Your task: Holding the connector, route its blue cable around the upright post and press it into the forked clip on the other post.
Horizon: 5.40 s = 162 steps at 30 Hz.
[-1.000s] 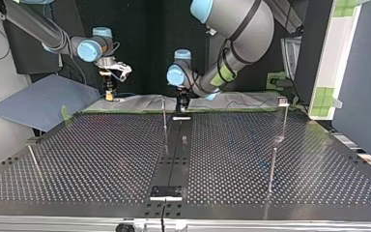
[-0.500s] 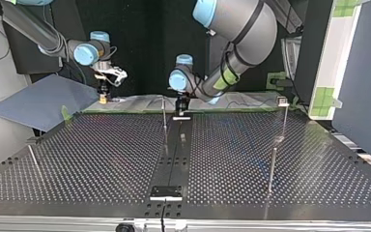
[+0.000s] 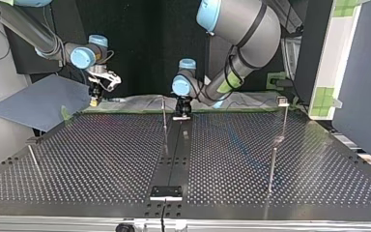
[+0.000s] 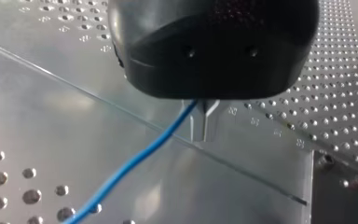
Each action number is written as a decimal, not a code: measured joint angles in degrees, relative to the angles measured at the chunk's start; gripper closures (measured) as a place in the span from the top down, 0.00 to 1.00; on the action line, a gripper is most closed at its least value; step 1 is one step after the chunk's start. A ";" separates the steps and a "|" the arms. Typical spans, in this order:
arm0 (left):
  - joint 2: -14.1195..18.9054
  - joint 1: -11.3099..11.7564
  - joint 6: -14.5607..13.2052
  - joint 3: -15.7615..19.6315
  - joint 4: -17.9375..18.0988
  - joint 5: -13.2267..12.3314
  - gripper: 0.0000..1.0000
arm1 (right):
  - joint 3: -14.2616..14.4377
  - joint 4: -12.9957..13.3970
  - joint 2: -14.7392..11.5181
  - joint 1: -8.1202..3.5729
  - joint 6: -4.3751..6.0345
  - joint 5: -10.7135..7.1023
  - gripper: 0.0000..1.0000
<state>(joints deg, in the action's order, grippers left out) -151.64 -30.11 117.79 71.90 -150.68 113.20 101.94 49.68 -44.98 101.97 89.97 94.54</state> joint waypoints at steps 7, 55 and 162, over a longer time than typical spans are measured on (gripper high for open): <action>0.00 0.20 -1.01 0.10 -0.40 0.24 0.00 | -0.14 -0.33 0.05 -0.10 -0.15 -0.23 0.00; 7.82 -7.72 -17.48 15.43 7.00 1.91 0.96 | -0.11 -0.56 1.52 1.66 0.49 -4.96 0.00; 30.02 -20.69 11.48 51.47 34.24 13.90 0.96 | 0.84 -5.47 -8.13 2.14 3.85 -8.16 0.00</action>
<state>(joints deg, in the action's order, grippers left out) -121.62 -50.80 129.27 123.37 -116.43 127.10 102.77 44.21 -53.10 104.11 93.82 86.38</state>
